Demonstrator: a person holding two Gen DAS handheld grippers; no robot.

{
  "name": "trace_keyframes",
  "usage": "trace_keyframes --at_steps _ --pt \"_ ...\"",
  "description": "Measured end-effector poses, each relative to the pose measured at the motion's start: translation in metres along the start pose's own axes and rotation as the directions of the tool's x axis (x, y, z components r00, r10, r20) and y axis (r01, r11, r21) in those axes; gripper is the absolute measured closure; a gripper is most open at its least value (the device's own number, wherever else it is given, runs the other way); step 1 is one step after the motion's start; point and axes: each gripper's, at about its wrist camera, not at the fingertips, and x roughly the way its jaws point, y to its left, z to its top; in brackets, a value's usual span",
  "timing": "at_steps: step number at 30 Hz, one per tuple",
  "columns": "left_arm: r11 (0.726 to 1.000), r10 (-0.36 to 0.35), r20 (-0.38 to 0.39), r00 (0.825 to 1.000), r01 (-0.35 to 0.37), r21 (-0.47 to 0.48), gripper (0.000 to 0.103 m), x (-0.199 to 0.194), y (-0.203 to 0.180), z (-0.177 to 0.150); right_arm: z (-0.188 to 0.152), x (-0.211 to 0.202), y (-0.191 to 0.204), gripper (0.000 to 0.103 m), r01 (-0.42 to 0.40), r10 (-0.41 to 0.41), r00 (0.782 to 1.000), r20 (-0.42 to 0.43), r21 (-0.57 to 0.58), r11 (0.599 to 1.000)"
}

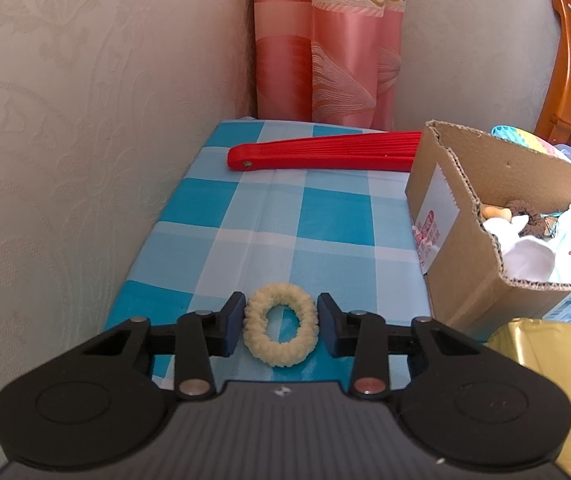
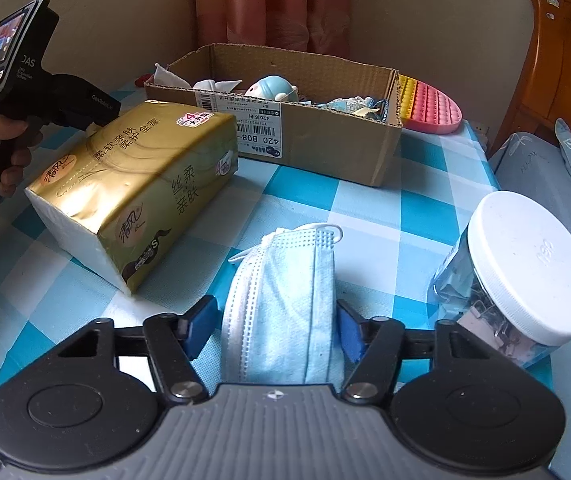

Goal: Organize soft objects
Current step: 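Carry the cream ring into the box and open the left gripper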

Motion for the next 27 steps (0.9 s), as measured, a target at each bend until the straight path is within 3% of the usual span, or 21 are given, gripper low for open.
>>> trace_keyframes --at_steps 6,21,27 --pt "1.0 -0.001 -0.009 1.0 0.001 0.007 0.07 -0.002 0.001 0.001 0.001 -0.003 0.001 0.051 0.026 -0.026 1.0 -0.004 -0.003 1.0" --pt "0.999 -0.039 0.022 0.999 0.038 0.033 0.071 -0.044 -0.003 -0.001 0.001 -0.028 -0.006 0.062 -0.019 0.019 0.999 0.035 -0.018 1.0" --pt "0.992 -0.112 0.08 0.99 0.106 0.075 0.07 -0.086 -0.018 0.006 -0.002 -0.041 -0.01 0.062 -0.023 0.025 0.998 0.065 -0.034 0.999"
